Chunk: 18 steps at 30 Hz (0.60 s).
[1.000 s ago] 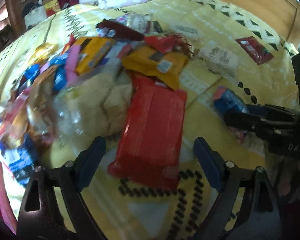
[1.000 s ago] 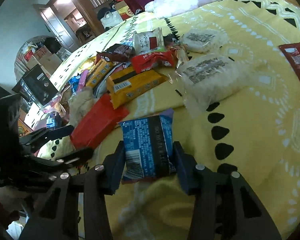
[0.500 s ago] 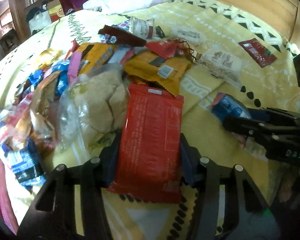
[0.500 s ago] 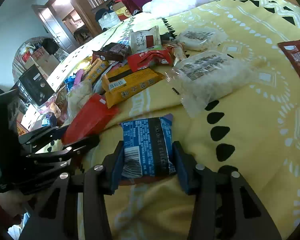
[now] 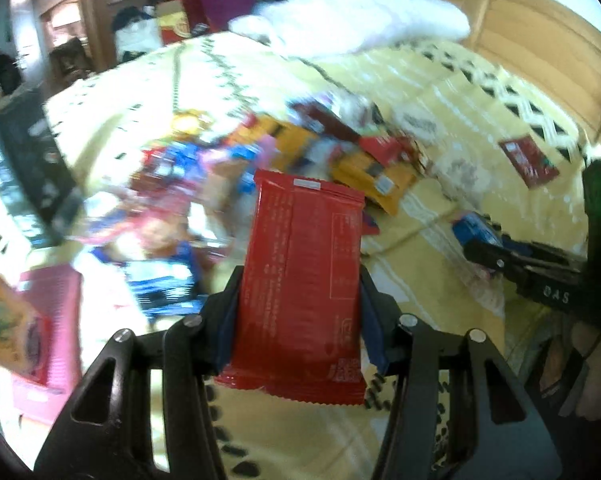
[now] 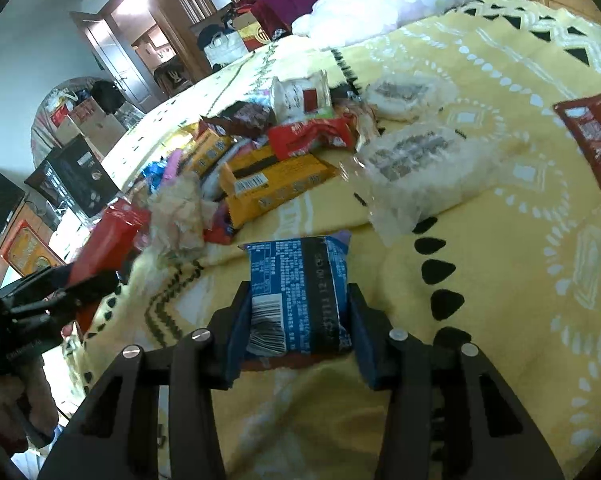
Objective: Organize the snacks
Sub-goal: 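Carry the red bar and blue packet over the glass bowl with both grippers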
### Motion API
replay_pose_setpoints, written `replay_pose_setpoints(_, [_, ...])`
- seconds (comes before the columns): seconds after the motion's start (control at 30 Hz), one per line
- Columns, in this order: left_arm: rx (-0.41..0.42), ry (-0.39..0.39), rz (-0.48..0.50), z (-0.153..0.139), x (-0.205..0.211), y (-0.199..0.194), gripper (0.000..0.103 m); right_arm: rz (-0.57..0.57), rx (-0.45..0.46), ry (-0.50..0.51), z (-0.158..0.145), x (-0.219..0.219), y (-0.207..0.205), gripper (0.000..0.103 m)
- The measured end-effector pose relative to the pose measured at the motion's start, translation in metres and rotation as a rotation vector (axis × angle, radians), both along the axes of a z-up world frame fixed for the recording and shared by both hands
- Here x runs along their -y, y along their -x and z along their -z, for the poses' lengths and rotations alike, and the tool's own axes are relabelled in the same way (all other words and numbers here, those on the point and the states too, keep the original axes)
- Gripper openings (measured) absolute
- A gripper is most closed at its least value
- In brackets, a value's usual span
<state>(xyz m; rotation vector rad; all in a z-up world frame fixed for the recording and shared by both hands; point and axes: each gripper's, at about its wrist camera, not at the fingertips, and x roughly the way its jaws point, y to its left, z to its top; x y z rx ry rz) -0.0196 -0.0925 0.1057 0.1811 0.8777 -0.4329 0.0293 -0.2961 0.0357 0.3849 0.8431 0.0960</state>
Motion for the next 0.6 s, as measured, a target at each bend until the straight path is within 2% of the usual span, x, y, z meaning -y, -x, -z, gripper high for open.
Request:
replay_pose_setpoints(0.13, [0.083, 0.028, -0.084, -0.035, -0.031, 0.005, 0.052, -0.040, 0.058, 0.021, -0.034, -0.018, 0.001, 0.049])
replay_pose_setpoints(0.33, [0.225, 0.075, -0.267, -0.100, -0.104, 0.012, 0.052, -0.124, 0.169, 0.045, -0.098, -0.058, -0.017, 0.049])
replay_pose_setpoints(0.6, [0.344, 0.074, -0.513, -0.149, -0.209, 0.022, 0.052, -0.298, 0.317, 0.021, -0.187, -0.158, -0.056, 0.049])
